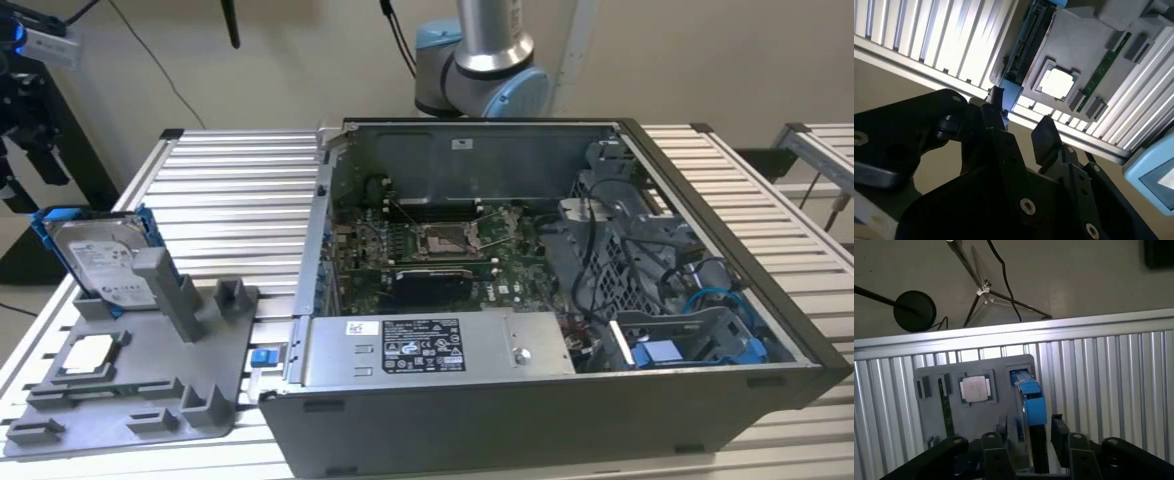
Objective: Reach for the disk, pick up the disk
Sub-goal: 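Pick up the disk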
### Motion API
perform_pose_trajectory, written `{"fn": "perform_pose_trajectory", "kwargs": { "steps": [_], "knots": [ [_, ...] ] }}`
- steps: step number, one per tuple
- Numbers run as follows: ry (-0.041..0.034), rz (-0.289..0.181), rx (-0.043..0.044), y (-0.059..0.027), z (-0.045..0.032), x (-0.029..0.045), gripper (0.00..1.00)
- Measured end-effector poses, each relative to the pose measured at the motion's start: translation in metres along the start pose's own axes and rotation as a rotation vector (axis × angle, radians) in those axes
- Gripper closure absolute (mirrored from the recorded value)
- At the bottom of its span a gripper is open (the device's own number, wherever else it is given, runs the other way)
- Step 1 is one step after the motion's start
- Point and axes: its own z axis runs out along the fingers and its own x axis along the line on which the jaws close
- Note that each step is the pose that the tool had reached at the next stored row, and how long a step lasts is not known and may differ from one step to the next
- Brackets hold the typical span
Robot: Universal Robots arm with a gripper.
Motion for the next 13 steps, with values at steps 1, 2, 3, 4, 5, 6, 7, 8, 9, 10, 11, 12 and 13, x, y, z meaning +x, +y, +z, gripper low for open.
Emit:
{"fn": "perform_pose_trajectory", "kwargs": {
  "steps": [1,2,3,4,5,6,7,8,9,10,11,12,13],
  "knots": [
    [0.0000,0.000,0.0000,0.0000,0.0013,-0.0001,0.00],
    [0.0000,0.000,-0.0001,0.0000,0.0031,-0.0003,0.00],
    [0.0001,0.000,-0.0001,0.0000,0.0048,-0.0006,0.00],
    [0.0001,0.000,-0.0001,-0.0001,0.0067,-0.0008,0.00],
    [0.0000,0.000,0.0000,-0.0002,0.0085,-0.0009,0.00],
    [0.0000,-0.001,0.0000,-0.0002,0.0104,-0.0011,0.00],
    [0.0000,-0.001,0.0000,-0.0002,0.0122,-0.0012,0.00],
    [0.0000,-0.002,-0.0001,-0.0003,0.0139,-0.0014,0.00],
    [0.0001,-0.002,-0.0001,-0.0004,0.0158,-0.0015,0.00],
    [0.0000,-0.003,-0.0001,-0.0006,0.0177,-0.0016,0.00],
    [0.0000,-0.003,-0.0001,-0.0007,0.0194,-0.0016,0.00],
    [0.0000,-0.004,-0.0001,-0.0009,0.0212,-0.0017,0.00],
    [0.0000,-0.004,-0.0001,-0.0010,0.0228,-0.0018,0.00]
  ]
}}
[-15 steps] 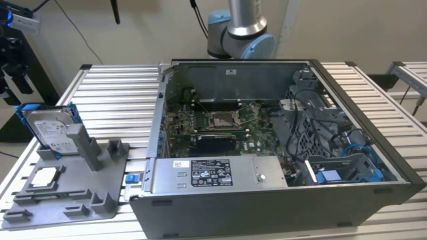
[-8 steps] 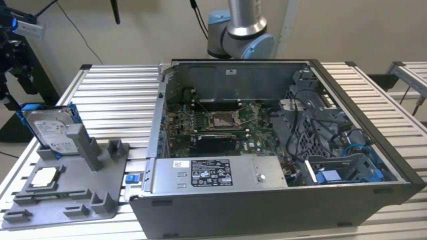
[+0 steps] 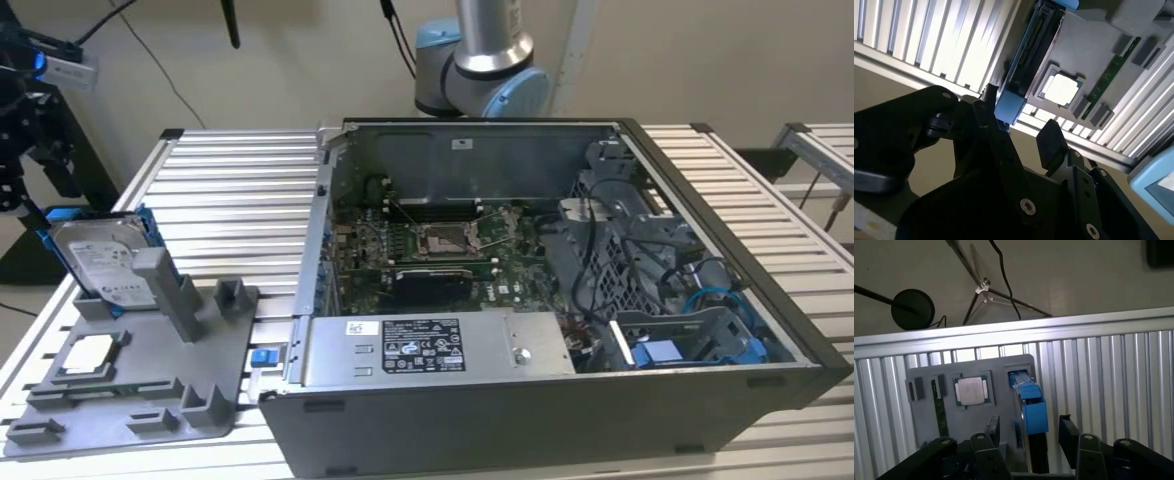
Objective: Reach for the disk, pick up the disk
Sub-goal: 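Pick up the disk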
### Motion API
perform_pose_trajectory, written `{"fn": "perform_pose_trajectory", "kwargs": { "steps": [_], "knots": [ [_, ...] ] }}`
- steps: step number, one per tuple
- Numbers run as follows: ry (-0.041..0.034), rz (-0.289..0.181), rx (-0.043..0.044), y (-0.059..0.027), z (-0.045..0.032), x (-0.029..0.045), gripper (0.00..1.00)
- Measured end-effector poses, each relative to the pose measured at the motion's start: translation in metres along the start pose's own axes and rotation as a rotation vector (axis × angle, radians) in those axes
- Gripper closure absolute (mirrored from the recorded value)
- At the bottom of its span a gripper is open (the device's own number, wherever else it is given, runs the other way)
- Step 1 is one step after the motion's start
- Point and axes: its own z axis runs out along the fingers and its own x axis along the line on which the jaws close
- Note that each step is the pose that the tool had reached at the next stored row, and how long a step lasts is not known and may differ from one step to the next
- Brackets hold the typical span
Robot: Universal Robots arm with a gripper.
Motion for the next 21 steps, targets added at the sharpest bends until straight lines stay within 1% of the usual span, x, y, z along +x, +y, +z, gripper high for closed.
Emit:
{"fn": "perform_pose_trajectory", "kwargs": {
  "steps": [21],
  "knots": [
    [-0.0005,-0.006,-0.0002,-0.0007,0.0364,0.0003,0.00]
  ]
}}
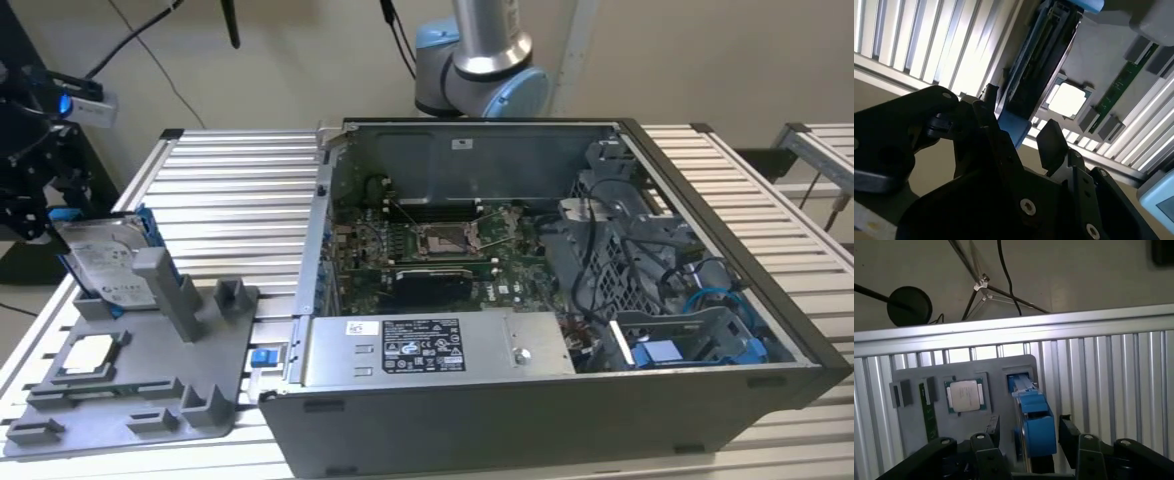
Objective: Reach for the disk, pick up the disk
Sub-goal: 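Pick up the disk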
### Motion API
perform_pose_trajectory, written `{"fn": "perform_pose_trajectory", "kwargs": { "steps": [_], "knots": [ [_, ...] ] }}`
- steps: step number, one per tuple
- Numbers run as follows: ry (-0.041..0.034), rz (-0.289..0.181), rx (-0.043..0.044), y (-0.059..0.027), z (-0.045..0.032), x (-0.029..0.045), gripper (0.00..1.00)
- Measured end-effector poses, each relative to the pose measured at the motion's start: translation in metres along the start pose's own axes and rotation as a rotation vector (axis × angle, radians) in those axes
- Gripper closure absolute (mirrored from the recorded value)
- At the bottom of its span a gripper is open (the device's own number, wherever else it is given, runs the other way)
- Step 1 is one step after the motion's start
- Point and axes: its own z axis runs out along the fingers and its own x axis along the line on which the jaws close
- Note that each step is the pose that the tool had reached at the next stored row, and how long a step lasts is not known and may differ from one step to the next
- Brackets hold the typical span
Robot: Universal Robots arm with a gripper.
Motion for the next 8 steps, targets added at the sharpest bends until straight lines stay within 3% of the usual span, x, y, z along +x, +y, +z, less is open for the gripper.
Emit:
{"fn": "perform_pose_trajectory", "kwargs": {
  "steps": [8],
  "knots": [
    [-0.0002,-0.002,0.0001,-0.0009,0.0145,0.0000,0.00]
  ]
}}
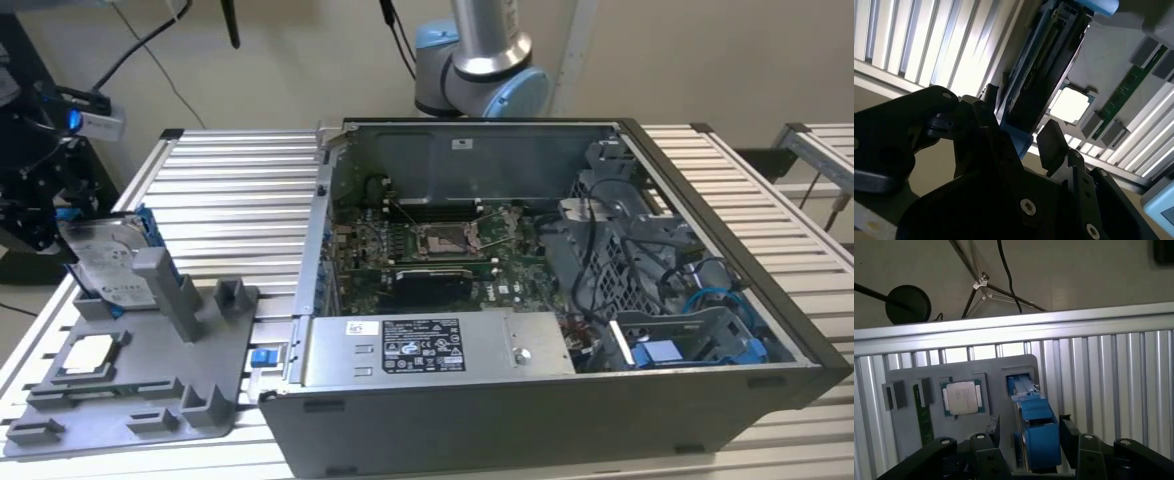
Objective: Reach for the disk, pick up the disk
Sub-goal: 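Pick up the disk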
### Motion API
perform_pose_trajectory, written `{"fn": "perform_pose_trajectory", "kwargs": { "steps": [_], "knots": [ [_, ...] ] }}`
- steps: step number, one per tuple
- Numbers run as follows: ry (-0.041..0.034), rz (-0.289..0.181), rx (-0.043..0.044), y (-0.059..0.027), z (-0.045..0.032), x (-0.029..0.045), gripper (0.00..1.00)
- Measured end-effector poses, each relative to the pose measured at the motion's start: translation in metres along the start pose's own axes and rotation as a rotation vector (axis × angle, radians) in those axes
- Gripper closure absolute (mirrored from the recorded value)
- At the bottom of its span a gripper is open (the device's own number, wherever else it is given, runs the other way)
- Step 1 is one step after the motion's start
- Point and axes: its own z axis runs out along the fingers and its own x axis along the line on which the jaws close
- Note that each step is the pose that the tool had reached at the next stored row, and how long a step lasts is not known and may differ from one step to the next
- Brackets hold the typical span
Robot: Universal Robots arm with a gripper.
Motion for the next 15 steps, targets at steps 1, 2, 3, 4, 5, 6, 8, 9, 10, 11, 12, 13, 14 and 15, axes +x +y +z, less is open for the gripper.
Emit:
{"fn": "perform_pose_trajectory", "kwargs": {
  "steps": [1,2,3,4,5,6,8,9,10,11,12,13,14,15],
  "knots": [
    [-0.0001,-0.001,0.0000,0.0000,0.0019,0.0000,0.00],
    [-0.0002,-0.001,-0.0001,-0.0001,0.0036,0.0001,0.00],
    [-0.0003,-0.002,-0.0002,-0.0001,0.0054,0.0001,0.00],
    [-0.0007,-0.002,-0.0002,-0.0001,0.0072,0.0001,0.00],
    [-0.0020,-0.003,-0.0003,-0.0001,0.0105,0.0001,0.00],
    [-0.0038,-0.004,-0.0005,-0.0001,0.0117,0.0002,0.00],
    [-0.0113,-0.005,-0.0014,0.0000,0.0135,0.0002,0.00],
    [-0.0162,-0.005,-0.0019,0.0000,0.0142,0.0002,0.00],
    [-0.0221,-0.005,-0.0023,-0.0001,0.0148,0.0002,0.00],
    [-0.0277,-0.005,-0.0030,-0.0001,0.0151,0.0002,0.00],
    [-0.0321,-0.005,-0.0033,-0.0001,0.0156,0.0002,0.00],
    [-0.0345,-0.005,-0.0036,-0.0001,0.0158,0.0001,0.00],
    [-0.0350,-0.005,-0.0037,-0.0001,0.0159,0.0001,0.00],
    [-0.0353,-0.005,-0.0037,0.0000,0.0162,0.0001,0.00]
  ]
}}
